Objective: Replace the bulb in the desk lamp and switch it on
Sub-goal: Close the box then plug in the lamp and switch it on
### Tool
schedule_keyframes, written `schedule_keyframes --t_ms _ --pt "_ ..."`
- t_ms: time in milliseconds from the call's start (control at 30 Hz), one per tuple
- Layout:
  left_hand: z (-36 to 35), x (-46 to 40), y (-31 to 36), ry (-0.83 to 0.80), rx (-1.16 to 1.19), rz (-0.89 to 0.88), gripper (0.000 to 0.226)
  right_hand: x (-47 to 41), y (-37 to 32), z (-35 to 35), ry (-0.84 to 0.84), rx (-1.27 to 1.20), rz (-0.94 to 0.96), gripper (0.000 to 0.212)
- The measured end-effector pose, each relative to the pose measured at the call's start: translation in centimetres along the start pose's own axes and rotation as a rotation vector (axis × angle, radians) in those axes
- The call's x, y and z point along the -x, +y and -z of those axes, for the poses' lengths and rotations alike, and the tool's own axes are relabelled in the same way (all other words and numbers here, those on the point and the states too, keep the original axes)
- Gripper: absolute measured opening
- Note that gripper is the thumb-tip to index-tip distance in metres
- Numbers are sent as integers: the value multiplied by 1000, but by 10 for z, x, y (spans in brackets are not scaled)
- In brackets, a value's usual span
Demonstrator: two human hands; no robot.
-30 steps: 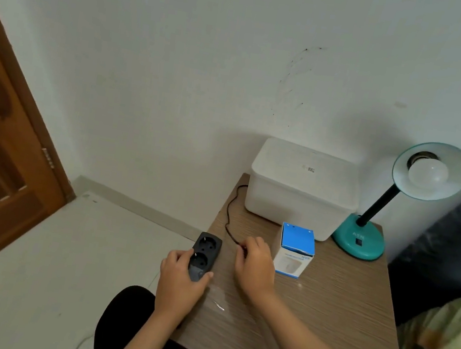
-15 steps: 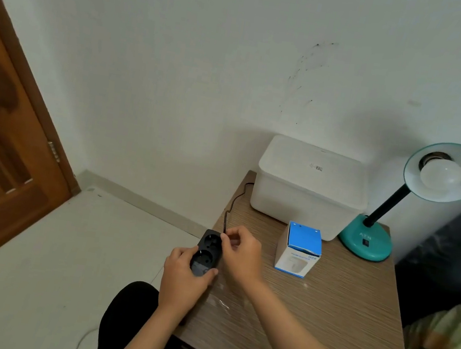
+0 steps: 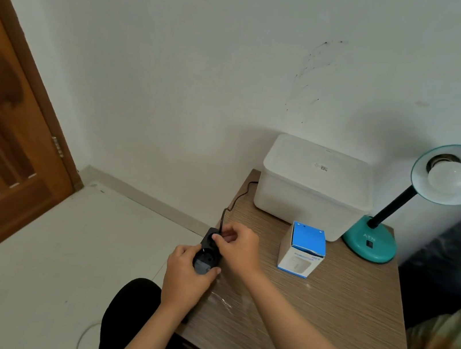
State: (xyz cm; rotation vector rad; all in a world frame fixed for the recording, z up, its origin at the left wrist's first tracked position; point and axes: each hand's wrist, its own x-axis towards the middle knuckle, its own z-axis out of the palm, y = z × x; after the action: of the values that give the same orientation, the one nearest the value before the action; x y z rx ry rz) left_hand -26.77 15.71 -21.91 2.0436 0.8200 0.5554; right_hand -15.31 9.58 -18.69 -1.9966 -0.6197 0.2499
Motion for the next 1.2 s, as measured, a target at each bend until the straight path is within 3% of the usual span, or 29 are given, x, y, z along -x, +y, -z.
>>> schedule_keyframes --t_ms 267,1200 --pt "-1 0 -1 8 -7 1 52 2 1 3 18 -166 -134 15" --pt "-2 -1 -4 -10 -34 -8 57 -3 12 1 -34 27 -91 13"
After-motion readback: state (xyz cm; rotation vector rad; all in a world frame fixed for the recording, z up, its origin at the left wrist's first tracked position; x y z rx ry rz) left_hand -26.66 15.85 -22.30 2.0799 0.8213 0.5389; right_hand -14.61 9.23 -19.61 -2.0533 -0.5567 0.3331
